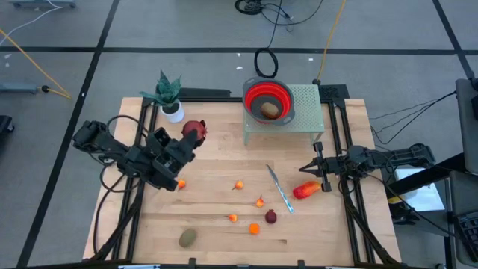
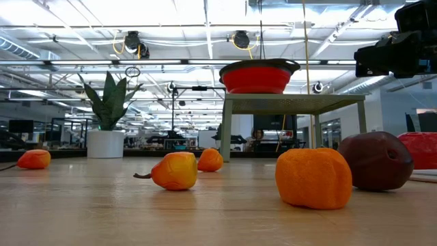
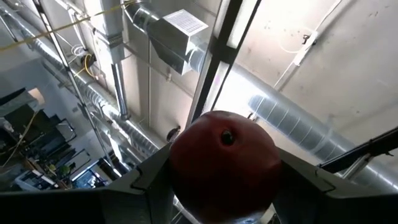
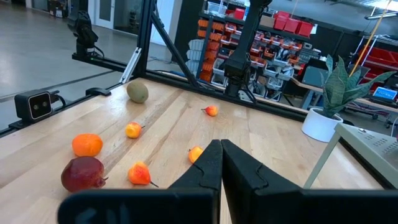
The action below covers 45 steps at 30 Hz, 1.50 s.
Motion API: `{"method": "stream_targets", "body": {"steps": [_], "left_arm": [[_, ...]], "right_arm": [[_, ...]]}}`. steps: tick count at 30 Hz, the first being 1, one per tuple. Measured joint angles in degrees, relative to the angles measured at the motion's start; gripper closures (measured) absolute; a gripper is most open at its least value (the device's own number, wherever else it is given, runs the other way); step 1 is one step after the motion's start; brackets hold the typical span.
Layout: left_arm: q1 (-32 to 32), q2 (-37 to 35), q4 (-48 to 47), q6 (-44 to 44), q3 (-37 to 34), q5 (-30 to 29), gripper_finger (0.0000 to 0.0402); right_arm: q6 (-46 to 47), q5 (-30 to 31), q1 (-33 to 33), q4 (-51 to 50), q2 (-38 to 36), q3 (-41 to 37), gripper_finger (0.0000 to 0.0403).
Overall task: Pick & Place Fruit
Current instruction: Put the red pomegranate into the red basket on the shelf
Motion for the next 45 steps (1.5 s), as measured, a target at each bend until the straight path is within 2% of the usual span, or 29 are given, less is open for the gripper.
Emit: {"method": "stream_targets", "body": {"steps": [3, 6, 13, 19, 27, 36, 45], "left_arm": [[0.0, -0.02, -6.5, 1.54, 0.02, -0.02, 0.019], [-0.04, 0.07, -17.36, 2.64, 0.02, -0.06, 0.019], [0.37, 0.04, -40.33, -0.59, 0.02, -1.43, 0.019], [1.93, 0.04, -54.96, -1.83, 0.02, -1.43, 0.019], [6.73, 0.04, -65.32, -0.69, 0.02, -1.93, 0.019], [16.05, 0.04, -69.34, 7.75, 1.15, -1.26, 0.019], [27.31, 0.0, -85.66, 14.54, 12.51, 10.31, 0.019]], "right_arm": [[0.03, 0.0, 0.02, 0.0, -0.01, 0.0, 0.0403], [0.05, 0.0, 0.01, 0.0, 0.0, 0.0, 0.0403], [0.0, 0.0, 0.0, 0.02, -0.01, 0.0, 0.0403], [0.06, 0.0, 0.0, 0.02, -0.01, 0.0, 0.0403], [0.1, 0.0, 0.0, 0.02, 0.0, 0.0, 0.0403], [-0.01, 0.0, 0.0, 0.02, -0.01, 0.0, 0.0403], [-0.04, 0.0, 0.0, 0.02, -0.02, 0.0, 0.0403]]}}
